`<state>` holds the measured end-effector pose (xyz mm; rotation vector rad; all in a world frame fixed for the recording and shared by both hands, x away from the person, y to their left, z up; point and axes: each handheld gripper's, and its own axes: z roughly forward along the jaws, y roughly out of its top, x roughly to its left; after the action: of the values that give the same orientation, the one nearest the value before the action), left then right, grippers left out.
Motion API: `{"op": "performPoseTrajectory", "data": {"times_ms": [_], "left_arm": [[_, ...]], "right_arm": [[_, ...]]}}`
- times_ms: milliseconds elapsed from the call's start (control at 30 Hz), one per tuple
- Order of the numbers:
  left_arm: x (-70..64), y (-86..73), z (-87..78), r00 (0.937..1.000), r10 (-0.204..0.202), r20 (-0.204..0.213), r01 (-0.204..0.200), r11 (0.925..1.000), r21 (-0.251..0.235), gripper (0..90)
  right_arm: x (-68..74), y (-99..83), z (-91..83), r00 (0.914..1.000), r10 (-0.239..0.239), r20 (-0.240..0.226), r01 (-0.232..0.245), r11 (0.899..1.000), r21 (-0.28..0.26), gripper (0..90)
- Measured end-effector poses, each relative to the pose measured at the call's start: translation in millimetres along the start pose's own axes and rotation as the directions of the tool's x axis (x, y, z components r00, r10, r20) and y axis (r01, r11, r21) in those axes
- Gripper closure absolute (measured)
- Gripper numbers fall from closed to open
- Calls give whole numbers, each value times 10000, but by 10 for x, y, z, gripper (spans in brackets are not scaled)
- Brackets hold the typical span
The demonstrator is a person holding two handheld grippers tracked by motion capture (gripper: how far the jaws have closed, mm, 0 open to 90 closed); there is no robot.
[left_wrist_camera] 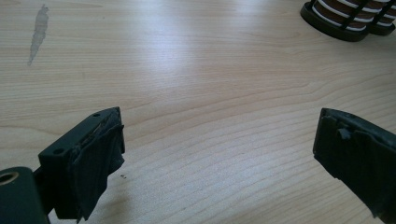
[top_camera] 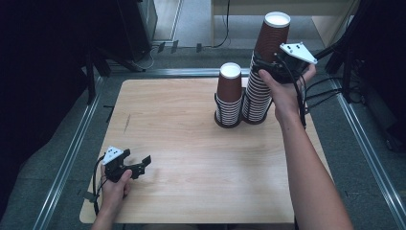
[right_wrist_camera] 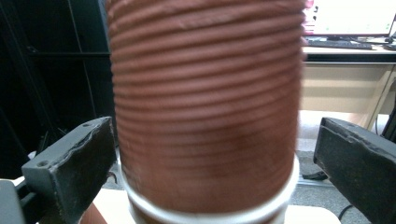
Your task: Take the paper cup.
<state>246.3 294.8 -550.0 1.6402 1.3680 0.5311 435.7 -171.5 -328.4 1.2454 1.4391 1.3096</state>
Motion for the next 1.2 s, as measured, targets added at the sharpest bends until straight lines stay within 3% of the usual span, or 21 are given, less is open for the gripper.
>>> {"op": "performPoseTrajectory", "data": {"times_ms": [233,300,600,933,1200], "left_arm": [[5,0,0,10000,-23,50,23,10000,23,21],[5,0,0,10000,-22,48,22,10000,23,21],[3,1,2,10000,-11,58,11,10000,27,22],[3,1,3,10000,-3,56,3,10000,16,22],[5,1,2,9999,-53,85,53,10000,-13,22]], "right_arm": [[60,78,135,9988,301,385,-296,9995,-127,34],[67,67,144,9989,350,301,-345,9993,-169,64],[132,68,135,9968,-293,743,326,9985,-436,96],[144,139,116,9968,-264,754,313,9974,-648,117],[187,339,75,9964,-281,800,365,9938,-1049,122]]}}
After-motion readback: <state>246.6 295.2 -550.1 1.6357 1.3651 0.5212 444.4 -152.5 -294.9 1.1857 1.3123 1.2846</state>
